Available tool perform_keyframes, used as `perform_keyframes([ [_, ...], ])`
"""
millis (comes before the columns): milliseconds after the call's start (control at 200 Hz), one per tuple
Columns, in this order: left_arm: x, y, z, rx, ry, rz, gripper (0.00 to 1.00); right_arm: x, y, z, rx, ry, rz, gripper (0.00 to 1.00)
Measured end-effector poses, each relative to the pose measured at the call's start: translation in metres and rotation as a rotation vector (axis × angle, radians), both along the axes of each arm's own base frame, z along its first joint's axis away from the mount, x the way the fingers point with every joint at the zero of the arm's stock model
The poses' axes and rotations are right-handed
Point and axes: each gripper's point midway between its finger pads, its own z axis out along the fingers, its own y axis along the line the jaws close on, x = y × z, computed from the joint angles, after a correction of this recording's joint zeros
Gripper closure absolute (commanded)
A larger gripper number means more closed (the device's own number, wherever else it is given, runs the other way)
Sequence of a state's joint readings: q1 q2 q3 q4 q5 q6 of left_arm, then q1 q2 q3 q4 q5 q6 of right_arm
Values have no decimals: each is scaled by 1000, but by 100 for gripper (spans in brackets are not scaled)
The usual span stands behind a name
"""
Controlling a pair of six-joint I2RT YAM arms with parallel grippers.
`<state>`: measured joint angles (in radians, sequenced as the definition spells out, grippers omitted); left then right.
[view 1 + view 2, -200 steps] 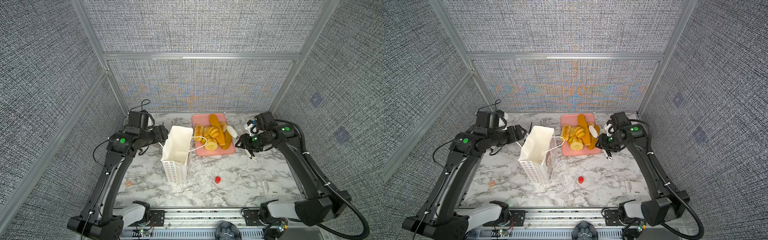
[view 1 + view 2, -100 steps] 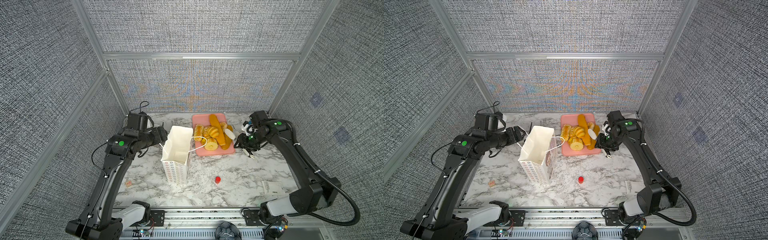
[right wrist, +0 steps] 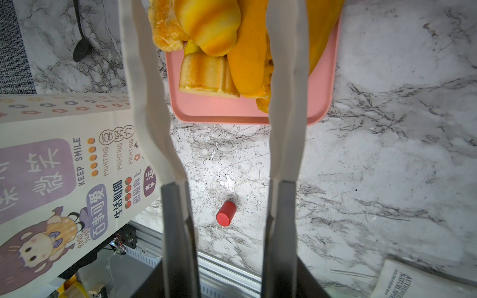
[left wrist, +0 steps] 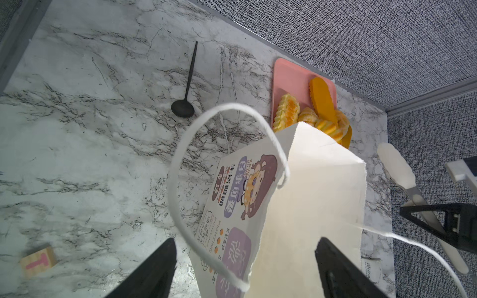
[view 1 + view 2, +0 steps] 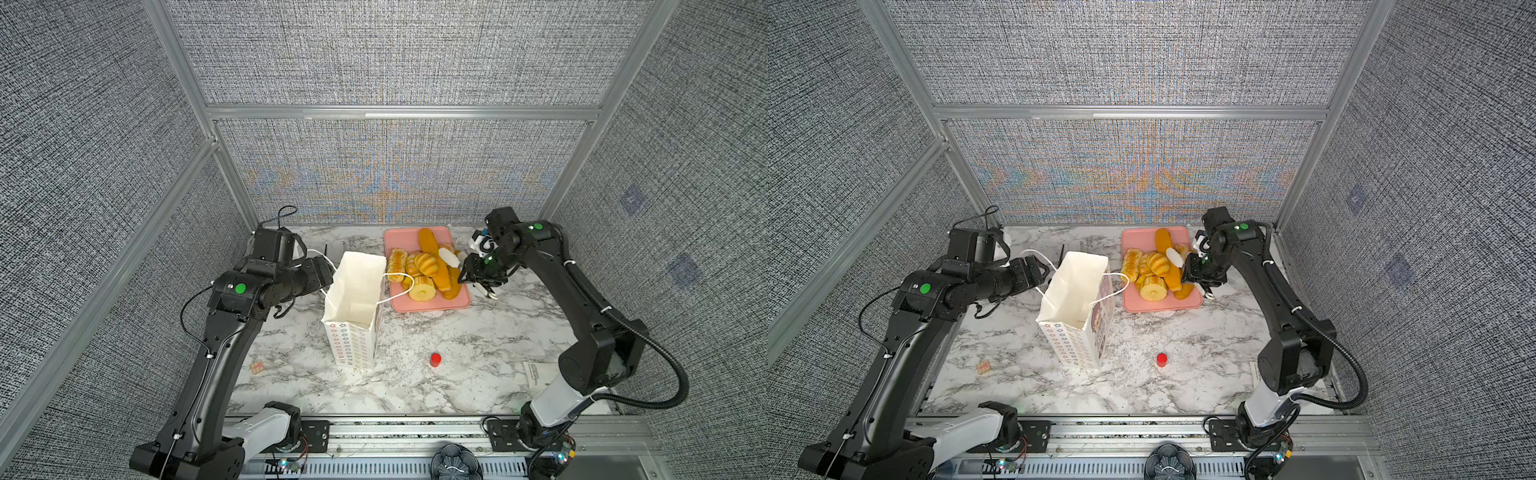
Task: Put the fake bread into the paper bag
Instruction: 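Move the tongs with the right gripper over the tray of breads, then lower the tongs and pinch the striped yellow bun with the right gripper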
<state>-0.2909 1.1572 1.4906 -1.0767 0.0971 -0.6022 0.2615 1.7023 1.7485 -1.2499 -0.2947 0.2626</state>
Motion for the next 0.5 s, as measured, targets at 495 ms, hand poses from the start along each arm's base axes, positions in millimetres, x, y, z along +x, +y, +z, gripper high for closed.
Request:
perform_keyframes([
  [495,2,-7,-15,-31,50,-3,16,31,16,-27,-36,78,77,49],
])
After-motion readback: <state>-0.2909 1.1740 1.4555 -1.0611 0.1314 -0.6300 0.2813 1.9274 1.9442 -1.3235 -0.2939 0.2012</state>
